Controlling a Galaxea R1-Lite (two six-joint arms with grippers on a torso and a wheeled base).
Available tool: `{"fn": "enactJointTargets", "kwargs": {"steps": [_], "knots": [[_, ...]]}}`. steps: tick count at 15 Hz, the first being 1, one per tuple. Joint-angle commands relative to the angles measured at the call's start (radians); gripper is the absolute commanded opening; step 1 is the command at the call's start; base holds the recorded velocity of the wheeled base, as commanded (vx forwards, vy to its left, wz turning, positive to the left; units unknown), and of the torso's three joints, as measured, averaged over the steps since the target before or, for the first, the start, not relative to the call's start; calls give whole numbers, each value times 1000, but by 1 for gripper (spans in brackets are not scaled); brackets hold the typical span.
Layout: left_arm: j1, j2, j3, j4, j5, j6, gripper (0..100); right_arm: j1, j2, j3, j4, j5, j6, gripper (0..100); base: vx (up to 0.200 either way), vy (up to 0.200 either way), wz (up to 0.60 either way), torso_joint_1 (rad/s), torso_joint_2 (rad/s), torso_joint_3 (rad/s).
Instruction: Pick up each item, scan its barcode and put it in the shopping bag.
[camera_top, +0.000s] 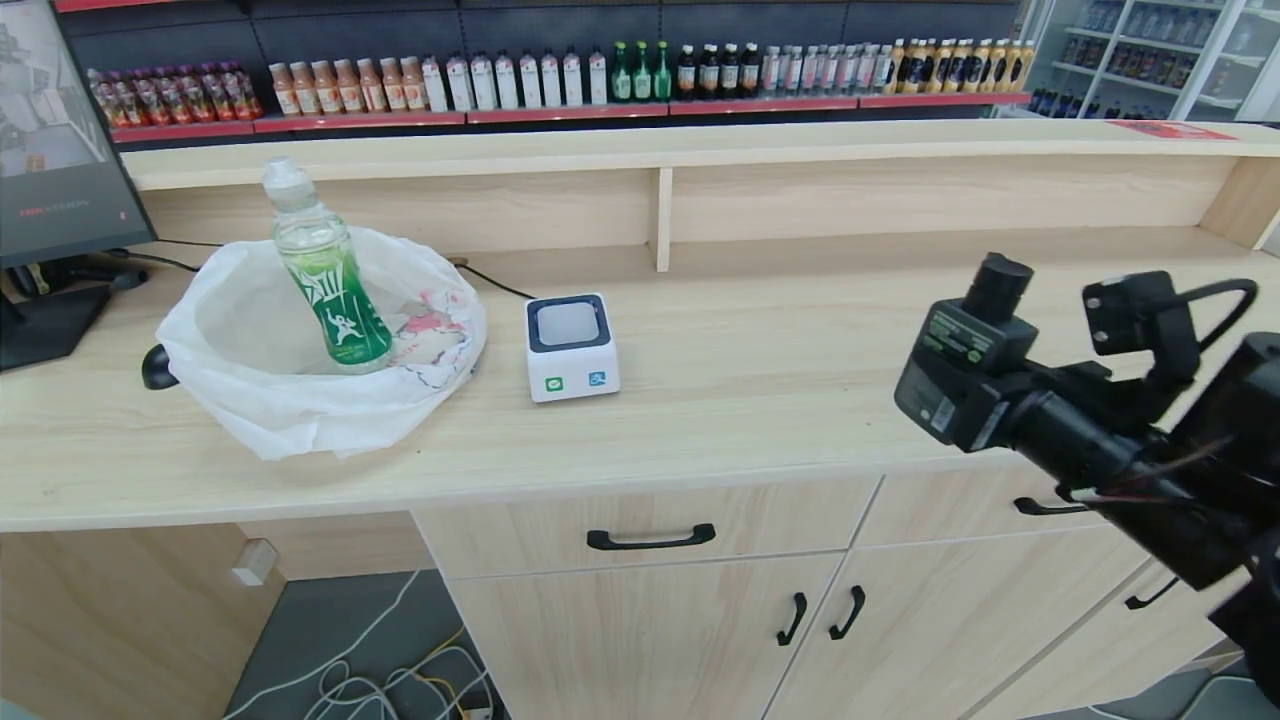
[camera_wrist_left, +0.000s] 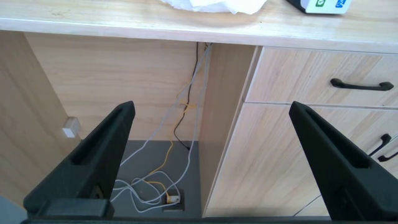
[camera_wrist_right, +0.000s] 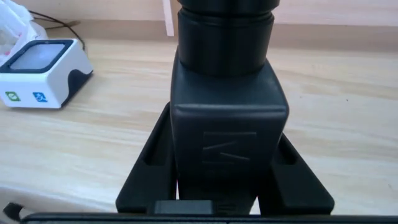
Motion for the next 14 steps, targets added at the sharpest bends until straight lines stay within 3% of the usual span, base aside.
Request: {"fn": "enactJointTargets", "kwargs": {"steps": [1, 6, 11, 14], "knots": [[1, 0, 0, 0, 1, -1, 100, 8, -211, 173, -8, -4, 4, 0, 0, 0, 0, 0, 0, 0], [1, 0, 0, 0, 1, -1, 100, 37, -243, 187, -7, 2, 55, 0, 0, 0, 0, 0, 0, 0], [1, 0, 0, 0, 1, -1, 100, 232, -234, 196, -7, 47, 216, 0, 0, 0, 0, 0, 0, 0], [1, 0, 0, 0, 1, -1, 100, 280, -207, 197, -13, 128, 320, 0, 0, 0, 0, 0, 0, 0]]}}
